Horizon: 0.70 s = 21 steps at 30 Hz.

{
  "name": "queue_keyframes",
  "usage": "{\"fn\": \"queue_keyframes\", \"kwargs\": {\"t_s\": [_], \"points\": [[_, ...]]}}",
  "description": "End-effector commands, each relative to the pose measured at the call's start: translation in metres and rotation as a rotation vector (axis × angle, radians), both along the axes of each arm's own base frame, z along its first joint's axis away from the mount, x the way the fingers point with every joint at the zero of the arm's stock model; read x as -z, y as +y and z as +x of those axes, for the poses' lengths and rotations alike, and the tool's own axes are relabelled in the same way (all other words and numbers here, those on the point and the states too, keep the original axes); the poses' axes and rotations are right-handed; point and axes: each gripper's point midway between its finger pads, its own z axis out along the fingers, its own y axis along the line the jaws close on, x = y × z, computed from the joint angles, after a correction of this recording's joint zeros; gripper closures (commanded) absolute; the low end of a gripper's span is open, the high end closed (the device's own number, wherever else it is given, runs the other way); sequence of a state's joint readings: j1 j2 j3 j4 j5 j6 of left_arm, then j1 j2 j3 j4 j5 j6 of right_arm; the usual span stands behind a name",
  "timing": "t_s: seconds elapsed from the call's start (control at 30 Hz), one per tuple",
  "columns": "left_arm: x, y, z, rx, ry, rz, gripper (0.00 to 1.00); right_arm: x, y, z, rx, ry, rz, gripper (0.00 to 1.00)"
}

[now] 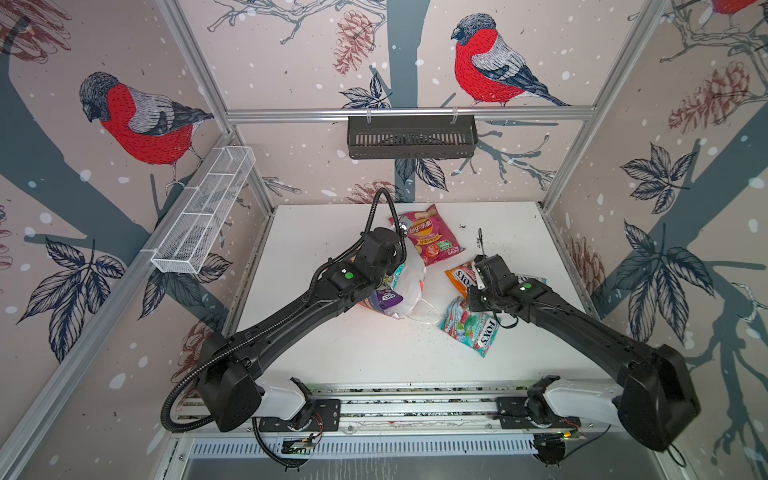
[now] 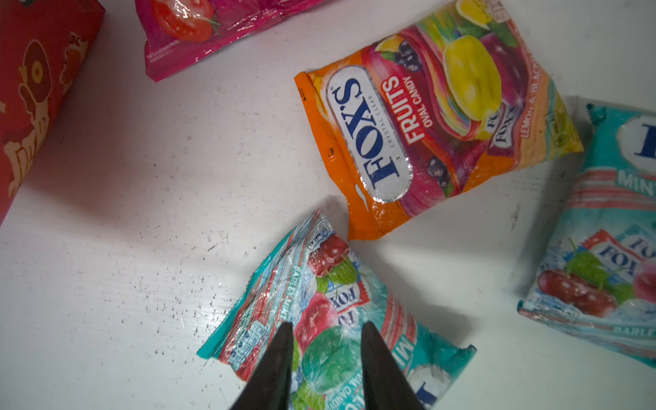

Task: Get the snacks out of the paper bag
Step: 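Carry the teal packet out of the bag and lower it onto the table, then open the right gripper and move it back into the bag mouth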

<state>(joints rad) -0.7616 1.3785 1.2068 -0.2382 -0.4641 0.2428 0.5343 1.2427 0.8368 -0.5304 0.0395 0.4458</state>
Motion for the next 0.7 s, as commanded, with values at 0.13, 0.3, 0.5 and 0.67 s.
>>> {"fn": "queue_keyframes", "kwargs": {"t_s": [0.13, 0.3, 0.5, 0.67], "points": [[-0.015, -0.005, 0.005, 0.006, -0.046, -0.045, 1.0, -0.014, 0.003, 0.01, 0.009, -0.069, 0.07, 0.6], [-0.015, -0.005, 0.007, -0.009, -0.043, -0.036, 1.0, -0.044, 0.011, 0.017, 0.013, -0.174, 0.164, 0.59], [-0.015, -0.007, 0.008, -0.008, -0.038, -0.036, 1.0, -0.125, 0.058, 0.005, -0.172, -0.414, 0.567, 0.59], [-0.017, -0.011, 0.01, -0.002, -0.03, -0.045, 1.0, -0.15, 0.081, -0.009, -0.283, -0.451, 0.704, 0.59]]}}
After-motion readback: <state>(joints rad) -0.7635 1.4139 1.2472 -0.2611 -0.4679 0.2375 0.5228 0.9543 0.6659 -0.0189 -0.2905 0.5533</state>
